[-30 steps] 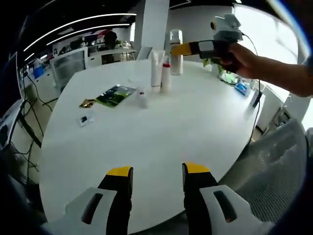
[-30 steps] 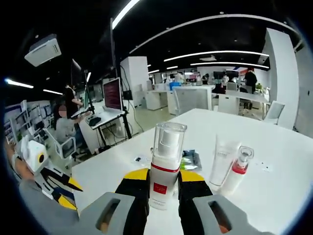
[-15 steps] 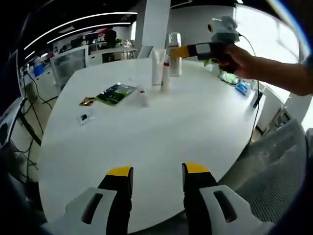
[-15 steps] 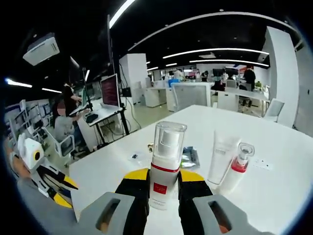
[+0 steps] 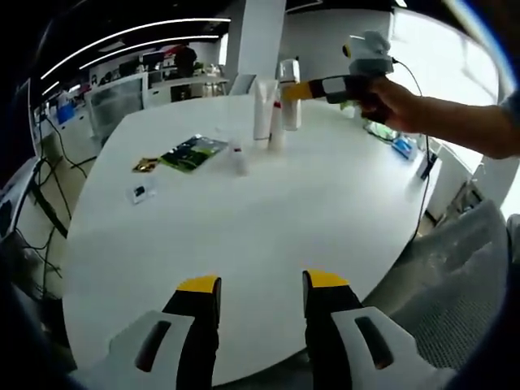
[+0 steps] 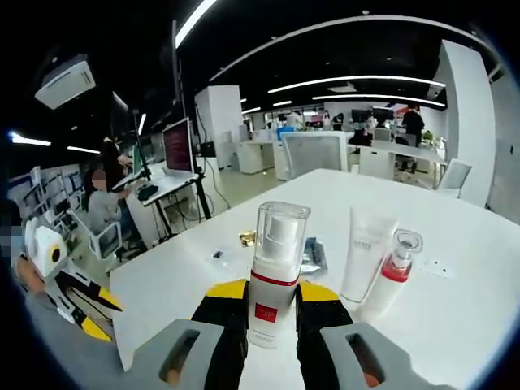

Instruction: Arrange the skincare products in the storage area until every visible bottle or jar stands upright without overlapping.

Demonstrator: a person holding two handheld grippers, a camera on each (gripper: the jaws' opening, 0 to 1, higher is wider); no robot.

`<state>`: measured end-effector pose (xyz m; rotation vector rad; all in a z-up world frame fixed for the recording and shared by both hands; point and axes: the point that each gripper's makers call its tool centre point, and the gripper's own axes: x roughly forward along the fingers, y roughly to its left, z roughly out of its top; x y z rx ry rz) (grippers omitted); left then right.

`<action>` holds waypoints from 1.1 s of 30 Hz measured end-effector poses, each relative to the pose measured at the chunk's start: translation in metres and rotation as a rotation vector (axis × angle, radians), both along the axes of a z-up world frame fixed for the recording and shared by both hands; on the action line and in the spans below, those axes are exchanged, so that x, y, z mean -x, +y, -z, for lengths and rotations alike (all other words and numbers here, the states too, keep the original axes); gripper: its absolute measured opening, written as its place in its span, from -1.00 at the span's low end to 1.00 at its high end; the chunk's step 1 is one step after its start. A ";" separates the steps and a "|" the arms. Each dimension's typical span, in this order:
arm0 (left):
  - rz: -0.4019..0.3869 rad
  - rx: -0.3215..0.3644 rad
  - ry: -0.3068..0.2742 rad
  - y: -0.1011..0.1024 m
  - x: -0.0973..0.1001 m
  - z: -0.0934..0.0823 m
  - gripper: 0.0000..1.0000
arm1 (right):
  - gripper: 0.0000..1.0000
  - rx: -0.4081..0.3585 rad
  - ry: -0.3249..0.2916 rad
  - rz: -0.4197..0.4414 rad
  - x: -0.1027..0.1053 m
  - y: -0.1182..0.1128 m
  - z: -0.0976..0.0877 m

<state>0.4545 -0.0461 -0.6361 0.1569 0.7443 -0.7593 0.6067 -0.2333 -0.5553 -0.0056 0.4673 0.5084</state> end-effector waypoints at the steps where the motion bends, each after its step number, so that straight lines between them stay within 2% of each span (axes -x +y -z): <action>1: -0.002 0.001 0.000 0.000 0.000 0.000 -0.23 | -0.71 0.002 0.003 0.000 0.000 0.000 0.002; 33: -0.015 -0.004 0.023 0.003 0.000 0.005 -0.24 | -0.71 0.022 0.027 0.013 -0.017 -0.013 0.019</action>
